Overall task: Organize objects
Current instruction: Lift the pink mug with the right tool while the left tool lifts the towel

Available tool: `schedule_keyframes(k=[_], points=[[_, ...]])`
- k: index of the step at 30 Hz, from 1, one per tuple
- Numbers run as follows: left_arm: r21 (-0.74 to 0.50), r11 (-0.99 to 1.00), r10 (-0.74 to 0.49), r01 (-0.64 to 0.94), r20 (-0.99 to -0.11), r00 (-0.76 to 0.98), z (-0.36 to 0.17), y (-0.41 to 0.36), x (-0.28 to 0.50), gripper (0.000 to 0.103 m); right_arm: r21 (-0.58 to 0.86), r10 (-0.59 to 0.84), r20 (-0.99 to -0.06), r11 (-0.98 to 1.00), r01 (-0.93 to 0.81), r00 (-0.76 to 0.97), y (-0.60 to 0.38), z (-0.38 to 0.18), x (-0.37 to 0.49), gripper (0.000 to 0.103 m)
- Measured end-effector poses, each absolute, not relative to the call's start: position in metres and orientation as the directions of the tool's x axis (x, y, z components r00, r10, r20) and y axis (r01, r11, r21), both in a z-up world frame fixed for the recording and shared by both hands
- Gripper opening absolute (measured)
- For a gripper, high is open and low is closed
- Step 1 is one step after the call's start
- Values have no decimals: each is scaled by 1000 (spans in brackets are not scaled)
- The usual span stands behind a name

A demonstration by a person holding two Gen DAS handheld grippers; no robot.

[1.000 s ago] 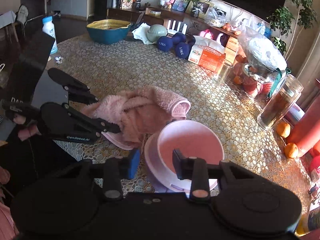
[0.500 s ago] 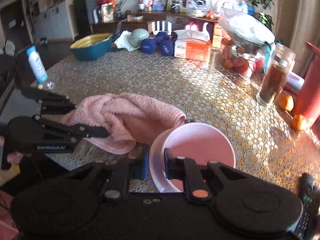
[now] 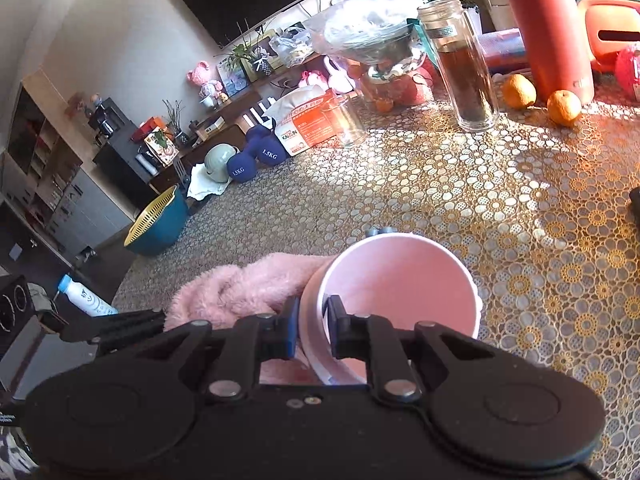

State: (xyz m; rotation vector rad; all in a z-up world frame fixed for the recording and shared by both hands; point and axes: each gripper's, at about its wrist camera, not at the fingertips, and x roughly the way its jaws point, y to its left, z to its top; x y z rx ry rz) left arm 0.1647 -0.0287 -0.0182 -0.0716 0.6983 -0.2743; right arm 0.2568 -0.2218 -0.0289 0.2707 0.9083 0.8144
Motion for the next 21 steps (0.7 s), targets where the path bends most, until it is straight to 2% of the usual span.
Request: schedule_keyframes(k=[15,21], points=[[-156,959,-279,236,-658,700,-45,-25,189,28,596,746,-566,665,-451,352,-234,-36,257,14],[-123,963,-256,242,-703,664,-62,-27,194,28,590,748,-566,661,-464,346,-239,-36,252,14]])
